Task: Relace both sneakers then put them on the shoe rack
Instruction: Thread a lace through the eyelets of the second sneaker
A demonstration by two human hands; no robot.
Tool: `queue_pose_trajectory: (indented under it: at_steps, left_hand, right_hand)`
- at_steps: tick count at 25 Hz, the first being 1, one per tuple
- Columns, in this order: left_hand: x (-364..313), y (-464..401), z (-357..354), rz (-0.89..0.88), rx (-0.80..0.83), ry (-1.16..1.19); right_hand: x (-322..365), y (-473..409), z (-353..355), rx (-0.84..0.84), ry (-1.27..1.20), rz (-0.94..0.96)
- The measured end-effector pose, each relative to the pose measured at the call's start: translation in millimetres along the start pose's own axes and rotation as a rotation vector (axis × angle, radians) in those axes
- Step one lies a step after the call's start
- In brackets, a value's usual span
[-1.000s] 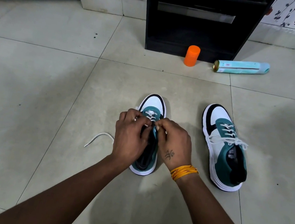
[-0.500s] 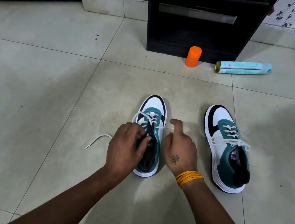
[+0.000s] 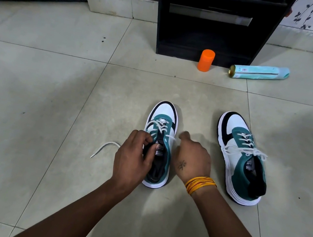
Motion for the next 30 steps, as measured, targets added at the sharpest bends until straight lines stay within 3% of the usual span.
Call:
queue_pose_trajectory:
  at_steps: [2,4,7,9,14,17,20,26,30]
  left_hand:
    - [0,1,-1,0.002,0.005,-0.001]
    - [0,1,0,0.005,0.001,0.005]
    - [0,2,0,0.003,0.002,0.008]
    - [0,2,0,0.003,-0.001,0.005]
    - [2,1,-2,0.002,-0.003,0.009]
    - [2,0,-2,0.001,0.002,0.002]
    - [1,1,0,0.012,-0.005,0.003]
    - [-2,1,-2,0.006,0.001,-0.004]
    - [-3,3,-2,0.022,-0.011,0.0]
  right_hand:
    - [20,-2,7,-0.134,-0.054,0.147]
    - [18,1,6,-0.213,-0.134,0.138]
    - [-23,9,-7,-0.102,-0.08,-0.084]
    - [-37,13,-14,0.015,-0.017,-0.129]
    - [13,6,5,-0.177,-0.134,0.176]
    - [-2,5,-1,-0.148,-0.068,0.045]
    - [-26,9,-12,0.002,-0.004,-0.115]
    - [18,4,8,-0.153,-0.074,0.13]
    - [1,4,1,-0.166,-0.093,0.057]
Point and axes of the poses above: each hand's wrist, its own y-axis away from the middle knuckle, its own z-axis out of the back of the hand, x = y × z, the point moved 5 cm from there along -y, towards the middle knuckle, and after that the axes turned 12 degrees about z, right-handed, at the moved point
